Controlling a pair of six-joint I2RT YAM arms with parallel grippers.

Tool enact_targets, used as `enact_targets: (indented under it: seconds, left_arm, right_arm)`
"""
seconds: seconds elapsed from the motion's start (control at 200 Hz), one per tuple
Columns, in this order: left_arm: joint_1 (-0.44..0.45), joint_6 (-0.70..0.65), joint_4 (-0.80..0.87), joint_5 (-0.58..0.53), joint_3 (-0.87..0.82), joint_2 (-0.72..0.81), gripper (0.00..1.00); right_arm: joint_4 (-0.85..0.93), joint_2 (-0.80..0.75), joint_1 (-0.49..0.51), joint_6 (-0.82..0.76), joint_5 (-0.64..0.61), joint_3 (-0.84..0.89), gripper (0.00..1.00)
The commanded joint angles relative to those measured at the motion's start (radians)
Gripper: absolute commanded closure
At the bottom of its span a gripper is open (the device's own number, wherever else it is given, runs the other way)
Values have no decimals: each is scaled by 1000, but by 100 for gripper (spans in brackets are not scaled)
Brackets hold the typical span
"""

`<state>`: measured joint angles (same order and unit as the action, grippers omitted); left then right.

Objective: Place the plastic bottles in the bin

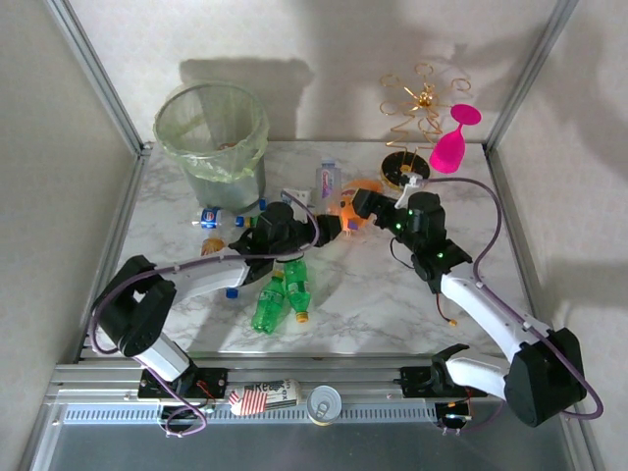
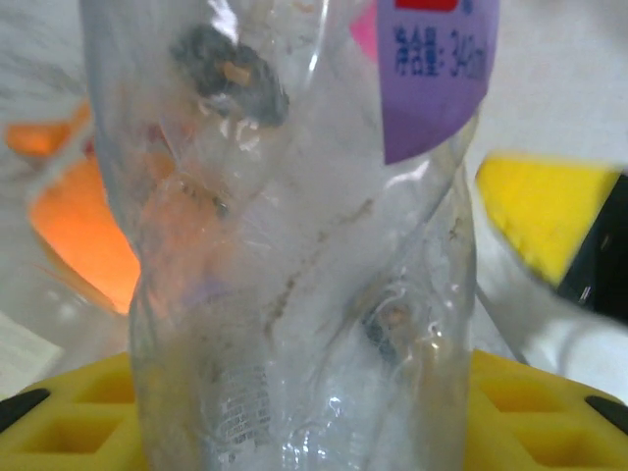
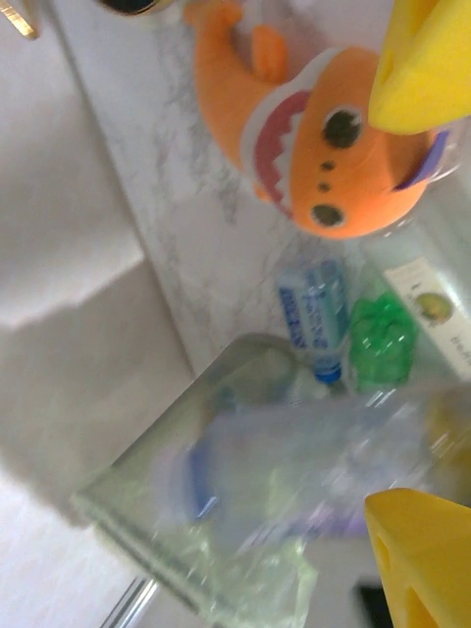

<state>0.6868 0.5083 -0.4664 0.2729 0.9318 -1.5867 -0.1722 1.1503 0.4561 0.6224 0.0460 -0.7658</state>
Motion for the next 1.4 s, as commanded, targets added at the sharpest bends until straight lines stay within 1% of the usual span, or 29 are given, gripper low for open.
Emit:
enact_targets:
  seconds: [0.0, 0.165, 0.325, 0.456, 0.576, 0.691, 0.806, 0.916, 1.032, 1.107, 1.202, 1.277, 1.397]
  left_arm:
    - [-45, -132, 133, -79, 122, 60, 51]
    - [-134, -194, 276, -128, 264, 77, 51]
    - [-220, -253, 439, -239, 427, 74, 50]
    - [-288, -287, 536, -321, 518, 69, 49]
    - [-373, -308, 537, -374, 530, 56, 50]
    - [-467, -280, 511, -380, 525, 32, 50]
    - [-538, -243, 487, -374, 525, -4, 50]
    - [-575, -222, 498, -350, 544, -53, 50]
    - [-582, -222, 526, -351, 570, -98, 48]
    - [-583, -222, 532, -355, 575, -109, 44]
    - [-583, -218, 531, -355, 576, -105, 31]
    - [-583, -212, 522, -348, 578, -95, 19]
    - [-578, -198, 515, -319, 581, -71, 7]
  right_arm:
    - [-12, 6, -3, 16, 8, 52, 1]
    - [-82, 38, -3, 54, 71, 99, 1]
    - [-110, 73, -3, 56, 128, 92, 1]
    - [-113, 90, -1, 46, 146, 80, 1]
    - [-108, 100, -3, 46, 147, 80, 1]
    - [-82, 102, -3, 32, 153, 80, 1]
    - [-55, 94, -3, 16, 150, 82, 1]
    - [-37, 83, -3, 11, 138, 88, 1]
    - [-33, 76, -2, 13, 132, 96, 1]
    - [-31, 73, -3, 13, 132, 97, 1]
    - [-32, 72, -2, 16, 134, 100, 1]
    - [-37, 75, -2, 22, 140, 101, 1]
    - [-51, 88, -2, 29, 158, 102, 1]
